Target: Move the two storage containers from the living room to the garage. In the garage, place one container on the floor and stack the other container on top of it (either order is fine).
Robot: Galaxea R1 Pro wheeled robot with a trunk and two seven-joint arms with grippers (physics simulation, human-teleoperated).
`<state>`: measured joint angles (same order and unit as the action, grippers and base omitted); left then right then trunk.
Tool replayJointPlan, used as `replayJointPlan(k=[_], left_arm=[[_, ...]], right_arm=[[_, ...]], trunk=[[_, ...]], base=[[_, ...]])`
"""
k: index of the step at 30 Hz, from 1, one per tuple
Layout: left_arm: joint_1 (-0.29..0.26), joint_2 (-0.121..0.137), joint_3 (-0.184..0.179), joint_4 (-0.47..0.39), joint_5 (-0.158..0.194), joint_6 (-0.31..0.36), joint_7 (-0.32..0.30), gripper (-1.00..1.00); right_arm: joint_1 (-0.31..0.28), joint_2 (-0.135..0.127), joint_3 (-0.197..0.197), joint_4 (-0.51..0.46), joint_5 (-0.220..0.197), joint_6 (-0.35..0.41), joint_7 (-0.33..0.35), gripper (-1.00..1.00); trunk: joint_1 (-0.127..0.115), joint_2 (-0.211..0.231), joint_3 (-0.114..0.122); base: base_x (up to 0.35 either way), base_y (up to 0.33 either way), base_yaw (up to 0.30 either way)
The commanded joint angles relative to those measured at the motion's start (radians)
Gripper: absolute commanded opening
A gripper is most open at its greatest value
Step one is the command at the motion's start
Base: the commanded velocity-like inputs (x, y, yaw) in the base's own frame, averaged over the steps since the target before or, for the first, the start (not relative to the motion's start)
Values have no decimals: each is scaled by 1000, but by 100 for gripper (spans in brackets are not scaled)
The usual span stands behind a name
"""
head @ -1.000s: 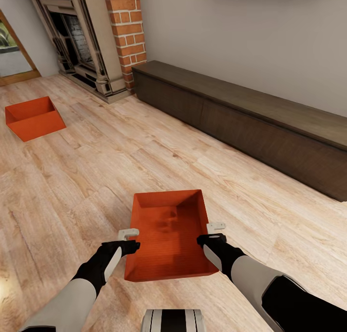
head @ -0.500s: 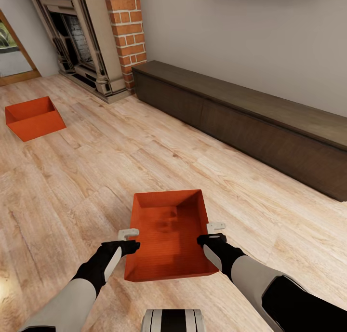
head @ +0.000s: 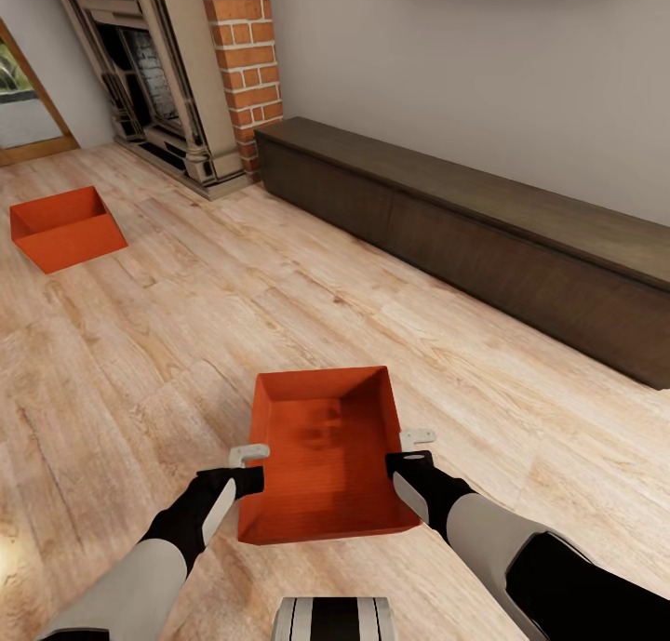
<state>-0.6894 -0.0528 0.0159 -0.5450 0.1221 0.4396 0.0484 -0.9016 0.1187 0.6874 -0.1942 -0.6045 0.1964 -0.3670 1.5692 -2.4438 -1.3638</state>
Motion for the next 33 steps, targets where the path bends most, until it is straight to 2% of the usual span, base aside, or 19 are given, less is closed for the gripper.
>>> replayJointPlan(k=[1, 21, 33], left_arm=[[1, 1, 4, 2, -16, 7, 11, -100], [1, -1, 3, -6, -18, 7, 11, -100], [1, -2, 4, 2, -16, 14, 11, -100]], right_arm=[[0, -1, 7, -2, -4, 6, -6, -100], [0, -1, 7, -2, -4, 6, -6, -100], [0, -1, 6, -3, -4, 0, -5, -100]], trunk=[[0, 0, -1], [0, 0, -1], [-46, 84, 37]], base=[[0, 0, 0], [0, 0, 0], [0, 0, 0]])
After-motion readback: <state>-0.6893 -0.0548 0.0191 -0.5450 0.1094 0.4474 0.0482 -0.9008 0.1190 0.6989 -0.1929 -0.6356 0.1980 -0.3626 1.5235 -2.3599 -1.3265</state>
